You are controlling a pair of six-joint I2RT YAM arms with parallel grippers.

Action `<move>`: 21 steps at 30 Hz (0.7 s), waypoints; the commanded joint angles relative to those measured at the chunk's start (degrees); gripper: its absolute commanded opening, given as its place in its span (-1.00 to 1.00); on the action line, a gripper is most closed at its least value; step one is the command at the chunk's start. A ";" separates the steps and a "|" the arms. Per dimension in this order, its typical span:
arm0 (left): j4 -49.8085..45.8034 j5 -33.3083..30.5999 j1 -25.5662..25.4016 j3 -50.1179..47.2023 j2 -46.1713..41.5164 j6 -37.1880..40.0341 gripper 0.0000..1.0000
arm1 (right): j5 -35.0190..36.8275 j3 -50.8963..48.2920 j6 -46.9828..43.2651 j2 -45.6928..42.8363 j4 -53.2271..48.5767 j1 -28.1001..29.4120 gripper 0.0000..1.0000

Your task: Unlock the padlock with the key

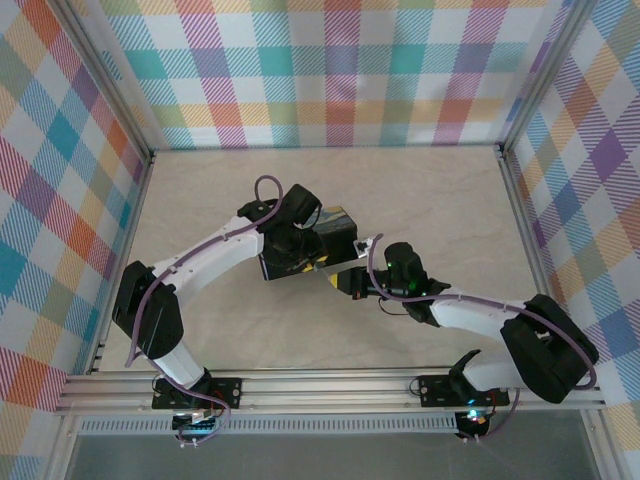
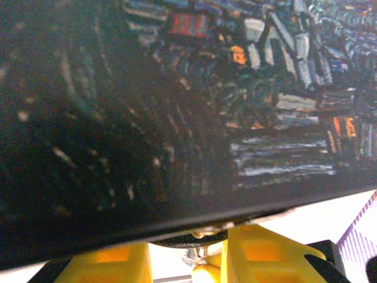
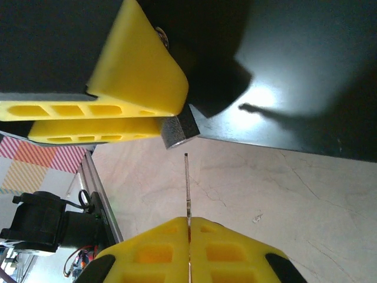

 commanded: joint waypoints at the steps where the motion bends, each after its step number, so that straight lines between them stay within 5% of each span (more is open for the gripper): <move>1: 2.34 1.96 0.97 -0.66 -3.18 -1.47 -0.73 | -0.55 1.44 0.08 0.55 3.17 0.33 -0.86; 21: 3.43 3.35 1.92 -1.89 -4.17 -1.91 -0.74 | -0.89 0.54 -0.77 2.77 10.06 0.35 -0.86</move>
